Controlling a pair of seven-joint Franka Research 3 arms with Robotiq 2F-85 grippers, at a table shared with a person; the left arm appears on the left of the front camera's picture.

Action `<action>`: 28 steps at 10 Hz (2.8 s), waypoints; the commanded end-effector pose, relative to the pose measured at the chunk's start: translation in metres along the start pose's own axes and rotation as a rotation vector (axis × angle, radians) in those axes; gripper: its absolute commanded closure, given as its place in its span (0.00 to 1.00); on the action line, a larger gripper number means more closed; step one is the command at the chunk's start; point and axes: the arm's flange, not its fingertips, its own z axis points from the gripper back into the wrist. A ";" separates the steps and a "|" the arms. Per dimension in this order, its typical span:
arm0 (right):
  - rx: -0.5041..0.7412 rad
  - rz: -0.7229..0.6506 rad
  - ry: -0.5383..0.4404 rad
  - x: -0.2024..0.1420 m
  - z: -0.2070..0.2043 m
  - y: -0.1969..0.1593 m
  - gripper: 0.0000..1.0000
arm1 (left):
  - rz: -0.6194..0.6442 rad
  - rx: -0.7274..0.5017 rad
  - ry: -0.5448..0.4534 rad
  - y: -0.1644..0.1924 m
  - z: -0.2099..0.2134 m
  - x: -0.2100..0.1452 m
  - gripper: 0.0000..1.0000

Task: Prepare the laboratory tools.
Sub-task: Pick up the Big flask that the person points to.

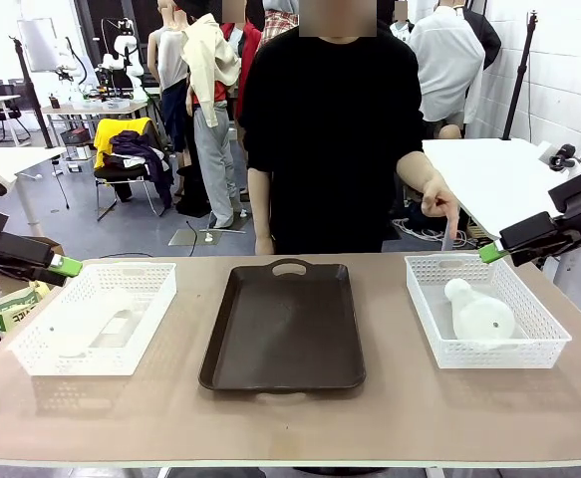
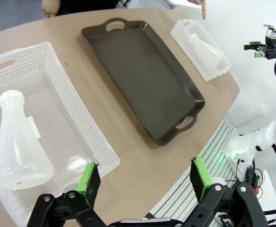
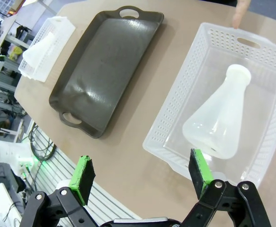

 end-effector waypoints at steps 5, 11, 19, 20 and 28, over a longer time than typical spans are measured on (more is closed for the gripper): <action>-0.308 -0.162 0.189 0.073 -0.025 -0.041 0.00 | -0.019 -0.020 -0.024 0.004 -0.001 0.000 0.00; -0.603 -0.177 0.462 0.128 -0.133 -0.064 0.00 | -0.019 -0.020 -0.024 0.004 -0.001 0.000 0.00; -0.469 -0.226 0.530 0.114 -0.201 -0.104 0.00 | -0.019 -0.020 -0.024 0.004 -0.001 0.000 0.00; -0.477 -0.224 0.534 0.115 -0.207 -0.106 0.00 | -0.019 -0.020 -0.024 0.004 -0.001 0.000 0.00; -0.531 -0.263 0.536 0.113 -0.223 -0.117 0.36 | -0.019 -0.020 -0.024 0.004 -0.001 0.000 0.00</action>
